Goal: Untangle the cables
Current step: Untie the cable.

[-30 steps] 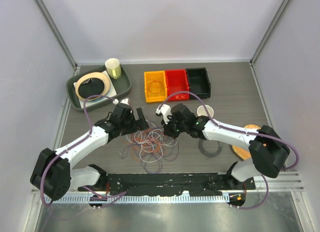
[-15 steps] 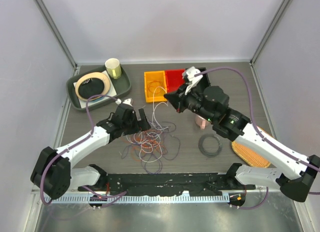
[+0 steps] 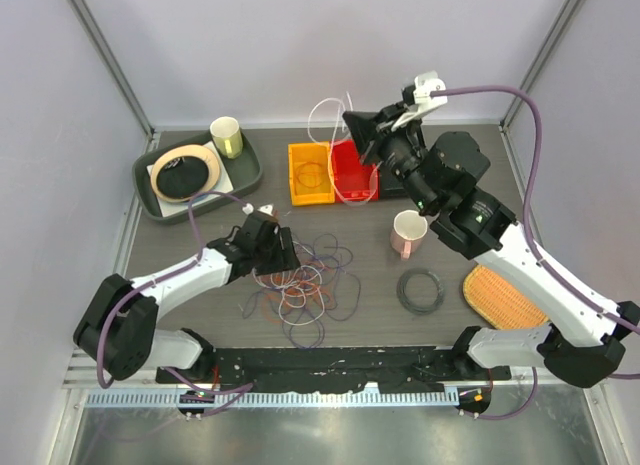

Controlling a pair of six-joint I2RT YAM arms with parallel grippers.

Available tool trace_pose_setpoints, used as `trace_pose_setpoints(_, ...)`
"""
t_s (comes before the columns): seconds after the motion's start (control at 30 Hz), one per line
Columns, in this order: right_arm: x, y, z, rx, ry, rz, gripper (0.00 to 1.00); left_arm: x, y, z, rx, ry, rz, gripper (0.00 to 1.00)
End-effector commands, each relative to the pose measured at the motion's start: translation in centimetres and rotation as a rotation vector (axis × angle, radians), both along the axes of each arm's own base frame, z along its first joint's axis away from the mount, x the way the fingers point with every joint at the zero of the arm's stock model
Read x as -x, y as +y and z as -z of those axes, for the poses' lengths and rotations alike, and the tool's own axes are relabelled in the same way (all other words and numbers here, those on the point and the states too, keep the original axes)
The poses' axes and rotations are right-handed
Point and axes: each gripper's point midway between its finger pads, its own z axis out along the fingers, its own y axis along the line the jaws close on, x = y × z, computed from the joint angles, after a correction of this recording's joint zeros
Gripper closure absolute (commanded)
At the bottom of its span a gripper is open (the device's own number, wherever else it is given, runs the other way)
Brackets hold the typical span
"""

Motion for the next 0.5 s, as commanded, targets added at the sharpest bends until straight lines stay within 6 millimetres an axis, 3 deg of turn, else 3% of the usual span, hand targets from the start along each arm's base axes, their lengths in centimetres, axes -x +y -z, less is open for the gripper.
trace_pose_setpoints(0.0, -0.6, -3.2, -6.8, -0.124, -0.113, 0.154, 0.99, -1.2, -1.1, -0.6, 0.020, -0.030, 0.012, 0.42)
trace_pose_setpoints(0.03, -0.7, -3.3, -7.8, -0.127, -0.134, 0.162, 0.99, -1.3, -1.1, -0.6, 0.015, -0.026, 0.011, 0.53)
trace_pose_setpoints(0.13, -0.7, -3.8, -9.5, -0.131, -0.167, 0.181, 0.99, -1.2, -1.1, -0.2, 0.006, -0.009, 0.012, 0.65)
trace_pose_setpoints(0.3, -2.2, -4.5, -9.4, -0.074, -0.194, 0.289, 0.99, -1.5, -0.2, -0.1, -0.029, -0.022, -0.030, 0.87)
trace_pose_setpoints(0.33, -2.5, -4.5, -9.3, -0.064, -0.195, 0.300, 0.99, -1.6, -0.1, -0.3, -0.029, -0.026, -0.034, 1.00)
trace_pose_setpoints(0.47, -4.0, -4.4, -8.0, -0.014, -0.180, 0.356, 0.99, -1.2, 0.4, -0.8, -0.026, -0.033, -0.065, 1.00)
